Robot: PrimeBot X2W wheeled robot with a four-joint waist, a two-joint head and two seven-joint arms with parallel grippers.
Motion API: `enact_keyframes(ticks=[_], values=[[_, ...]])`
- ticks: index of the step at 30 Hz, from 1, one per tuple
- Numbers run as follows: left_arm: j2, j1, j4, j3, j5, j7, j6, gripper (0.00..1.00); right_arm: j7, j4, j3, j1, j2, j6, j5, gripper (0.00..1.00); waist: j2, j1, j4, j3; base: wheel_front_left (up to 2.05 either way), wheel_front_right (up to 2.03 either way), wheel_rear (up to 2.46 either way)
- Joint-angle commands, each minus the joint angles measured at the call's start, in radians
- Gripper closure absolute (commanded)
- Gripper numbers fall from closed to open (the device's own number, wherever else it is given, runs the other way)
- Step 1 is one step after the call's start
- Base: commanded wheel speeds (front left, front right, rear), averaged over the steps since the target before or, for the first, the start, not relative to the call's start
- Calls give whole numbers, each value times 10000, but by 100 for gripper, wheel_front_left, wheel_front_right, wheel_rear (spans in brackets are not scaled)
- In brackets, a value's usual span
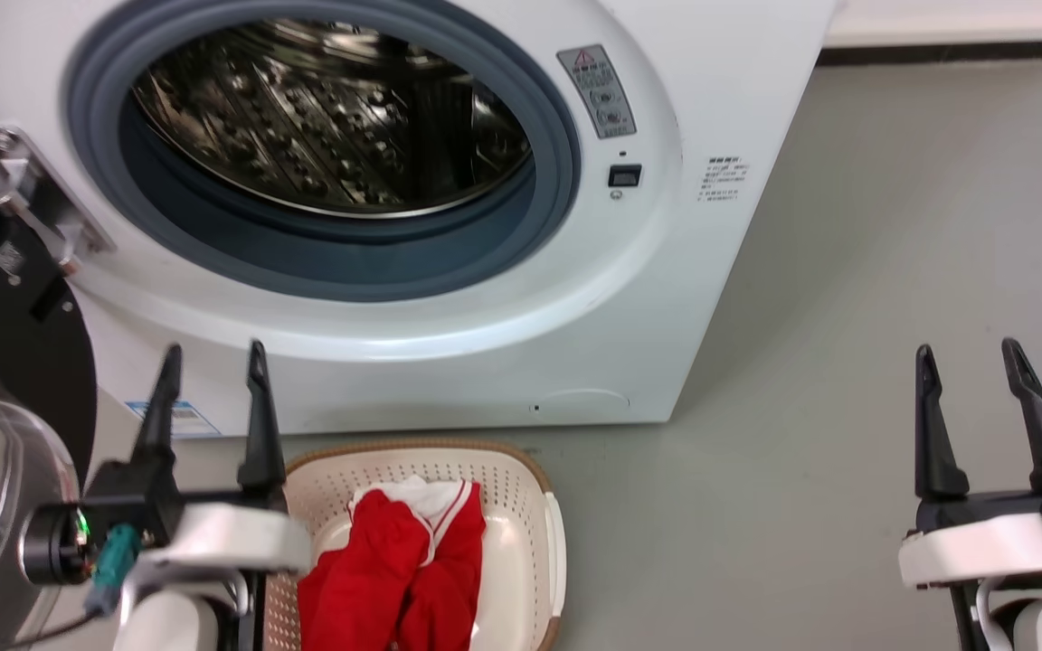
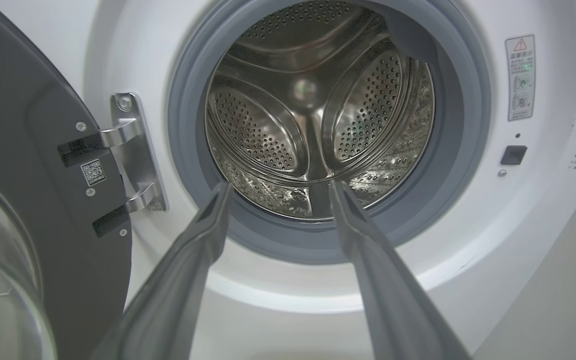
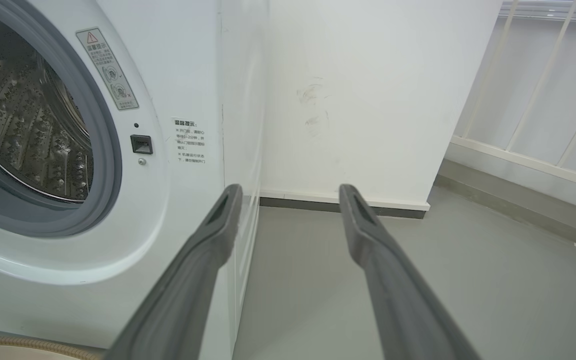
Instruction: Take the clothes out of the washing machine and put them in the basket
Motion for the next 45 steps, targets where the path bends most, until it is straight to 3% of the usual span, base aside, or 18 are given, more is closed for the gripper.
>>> enact_keyframes(ticks=[1,16,40,41,45], values=[[-203,411,-195,138,235,-24,11,0,-20,37,17,225,-3,-7,41,0,-1,4,61,-337,0,0,0],[-954,2318,-752,650,1180,-25,40,0,-20,38,323,1194,-5,-7,340,0,-1,4,-207,-1242,0,0,0],[-1233,2387,-717,807,1429,-25,-3,0,-19,140,377,1124,-5,-7,257,0,-1,4,-195,-1274,0,0,0],[-1225,2367,-729,794,1388,0,-6,100,0,124,378,1167,0,0,279,100,-1,4,-196,-1273,0,0,0],[-1250,2344,-386,816,1233,85,-14,100,34,402,401,1206,26,2,433,100,-1,4,-190,-1277,0,0,0]])
